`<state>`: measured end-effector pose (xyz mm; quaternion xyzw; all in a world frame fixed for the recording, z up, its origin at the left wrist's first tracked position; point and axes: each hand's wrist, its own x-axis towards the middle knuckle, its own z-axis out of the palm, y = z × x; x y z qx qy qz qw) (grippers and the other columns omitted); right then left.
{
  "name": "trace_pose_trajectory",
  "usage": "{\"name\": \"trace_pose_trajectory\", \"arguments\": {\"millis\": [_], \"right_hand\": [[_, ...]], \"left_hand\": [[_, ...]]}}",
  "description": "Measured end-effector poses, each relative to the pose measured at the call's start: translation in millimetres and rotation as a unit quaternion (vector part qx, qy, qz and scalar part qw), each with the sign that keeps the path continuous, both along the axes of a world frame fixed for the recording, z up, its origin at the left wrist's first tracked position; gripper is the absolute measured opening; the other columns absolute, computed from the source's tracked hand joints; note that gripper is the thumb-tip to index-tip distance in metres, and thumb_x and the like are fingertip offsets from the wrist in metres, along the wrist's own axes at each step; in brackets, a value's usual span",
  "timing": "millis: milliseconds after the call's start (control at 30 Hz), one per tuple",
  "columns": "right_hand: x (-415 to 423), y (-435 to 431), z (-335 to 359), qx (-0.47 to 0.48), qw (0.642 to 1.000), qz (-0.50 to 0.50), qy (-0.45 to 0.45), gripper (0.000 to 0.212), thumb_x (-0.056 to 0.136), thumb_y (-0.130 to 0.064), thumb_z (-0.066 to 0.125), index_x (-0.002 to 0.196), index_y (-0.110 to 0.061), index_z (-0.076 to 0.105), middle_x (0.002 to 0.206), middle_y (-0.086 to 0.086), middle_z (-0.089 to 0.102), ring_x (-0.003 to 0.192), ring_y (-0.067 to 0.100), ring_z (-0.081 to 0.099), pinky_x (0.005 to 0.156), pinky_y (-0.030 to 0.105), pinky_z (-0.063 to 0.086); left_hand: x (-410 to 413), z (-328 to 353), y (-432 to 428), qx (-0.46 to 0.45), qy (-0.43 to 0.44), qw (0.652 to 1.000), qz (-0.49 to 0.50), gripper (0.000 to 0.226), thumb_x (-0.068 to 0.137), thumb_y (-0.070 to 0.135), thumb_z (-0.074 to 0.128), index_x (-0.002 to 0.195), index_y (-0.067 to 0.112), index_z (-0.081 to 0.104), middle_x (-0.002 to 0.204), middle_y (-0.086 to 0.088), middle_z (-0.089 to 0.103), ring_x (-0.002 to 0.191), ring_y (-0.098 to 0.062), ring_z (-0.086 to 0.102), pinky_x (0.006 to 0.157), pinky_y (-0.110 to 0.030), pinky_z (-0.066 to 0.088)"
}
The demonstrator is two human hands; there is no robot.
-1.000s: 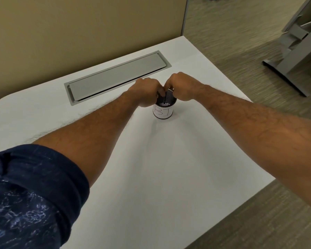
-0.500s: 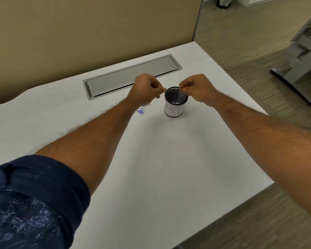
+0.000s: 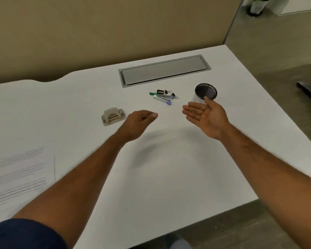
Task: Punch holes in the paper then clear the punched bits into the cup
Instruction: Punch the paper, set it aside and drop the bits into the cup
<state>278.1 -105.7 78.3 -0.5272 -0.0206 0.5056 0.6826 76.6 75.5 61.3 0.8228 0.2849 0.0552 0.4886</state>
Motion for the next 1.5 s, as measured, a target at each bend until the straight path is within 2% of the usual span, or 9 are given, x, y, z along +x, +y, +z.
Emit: {"name": "trace_pose_trajectory", "arguments": {"millis": [133, 400, 567, 733, 800, 867, 1100, 1233, 1500], "right_hand": [[-58.6, 4.1, -15.4, -0.043, 0.998, 0.048, -0.013, 0.05, 0.099, -0.04, 0.04, 0.12, 0.0, 0.061, 0.119, 0.017, 0.068, 0.113, 0.029, 0.064, 0.103, 0.039, 0.046], [-167.0, 23.8, -46.2, -0.121, 0.933, 0.195, -0.277, 0.026, 0.098, -0.013, 0.047, 0.112, -0.006, 0.068, 0.117, 0.012, 0.069, 0.111, 0.023, 0.065, 0.101, 0.036, 0.044], [-208.7, 29.3, -76.9, -0.14, 0.821, 0.291, -0.472, 0.029, 0.095, -0.017, 0.056, 0.122, -0.012, 0.065, 0.135, 0.002, 0.059, 0.129, 0.014, 0.05, 0.11, 0.025, 0.035], [-227.1, 26.1, -109.7, -0.148, 0.633, 0.364, -0.667, 0.045, 0.097, -0.032, 0.05, 0.141, -0.022, 0.047, 0.16, 0.002, 0.023, 0.149, 0.019, 0.012, 0.121, 0.041, 0.012], [-233.8, 23.0, -119.7, -0.157, 0.594, 0.385, -0.689, 0.052, 0.098, -0.041, 0.045, 0.147, -0.027, 0.036, 0.163, 0.0, 0.008, 0.15, 0.017, 0.0, 0.121, 0.044, 0.004], [-239.8, 22.2, -127.4, -0.149, 0.59, 0.375, -0.699, 0.054, 0.097, -0.046, 0.044, 0.148, -0.029, 0.034, 0.163, 0.0, 0.008, 0.15, 0.017, -0.001, 0.122, 0.041, 0.001], [-239.1, 44.3, -132.8, -0.145, 0.669, 0.266, -0.678, 0.039, 0.086, -0.048, 0.063, 0.122, -0.032, 0.065, 0.134, -0.005, 0.049, 0.131, 0.016, 0.036, 0.107, 0.031, 0.017], [-234.7, 54.3, -133.3, -0.126, 0.687, 0.253, -0.67, 0.024, 0.081, -0.045, 0.07, 0.102, -0.033, 0.075, 0.119, -0.01, 0.055, 0.118, 0.013, 0.044, 0.101, 0.031, 0.022], [-233.9, 63.0, -139.6, -0.103, 0.716, 0.224, -0.653, 0.01, 0.081, -0.041, 0.071, 0.087, -0.035, 0.077, 0.106, -0.012, 0.059, 0.107, 0.01, 0.048, 0.096, 0.031, 0.026]], "left_hand": [[-72.4, -18.4, 2.4, 0.011, 0.019, 0.999, 0.031, 0.039, 0.095, 0.051, 0.052, 0.117, 0.023, 0.069, 0.118, 0.013, 0.068, 0.108, -0.001, 0.06, 0.095, -0.021, 0.043], [-185.9, -58.8, 2.4, 0.131, 0.093, 0.986, 0.04, 0.035, 0.101, 0.036, 0.048, 0.13, 0.02, 0.059, 0.134, 0.004, 0.059, 0.126, -0.015, 0.051, 0.105, -0.029, 0.038], [-220.2, -82.0, -12.6, 0.211, 0.154, 0.965, 0.038, 0.042, 0.096, 0.037, 0.056, 0.134, 0.019, 0.058, 0.139, -0.002, 0.055, 0.129, -0.024, 0.047, 0.104, -0.04, 0.04], [-230.4, -107.2, -28.6, 0.247, 0.168, 0.953, 0.05, 0.044, 0.09, 0.048, 0.061, 0.131, 0.032, 0.06, 0.146, -0.005, 0.045, 0.136, -0.025, 0.038, 0.107, -0.044, 0.03], [-228.8, -116.1, -35.7, 0.26, 0.148, 0.952, 0.072, 0.04, 0.088, 0.049, 0.063, 0.125, 0.034, 0.065, 0.145, -0.006, 0.047, 0.136, -0.026, 0.039, 0.107, -0.044, 0.029], [-224.2, -123.7, -42.8, 0.264, 0.122, 0.951, 0.105, 0.035, 0.086, 0.05, 0.066, 0.117, 0.035, 0.07, 0.141, -0.006, 0.051, 0.133, -0.026, 0.042, 0.105, -0.044, 0.03], [-206.0, -134.5, -52.7, 0.221, 0.064, 0.946, 0.228, 0.032, 0.08, 0.057, 0.067, 0.103, 0.036, 0.074, 0.133, 0.007, 0.055, 0.129, -0.015, 0.043, 0.104, -0.036, 0.025], [-201.8, -135.9, -51.6, 0.202, 0.052, 0.943, 0.259, 0.03, 0.077, 0.059, 0.068, 0.098, 0.038, 0.076, 0.133, 0.011, 0.055, 0.128, -0.009, 0.04, 0.099, -0.026, 0.018], [-192.5, -136.2, -51.7, 0.21, 0.052, 0.933, 0.287, 0.02, 0.08, 0.056, 0.069, 0.086, 0.04, 0.078, 0.131, 0.015, 0.055, 0.126, -0.01, 0.04, 0.098, -0.028, 0.017]]}}
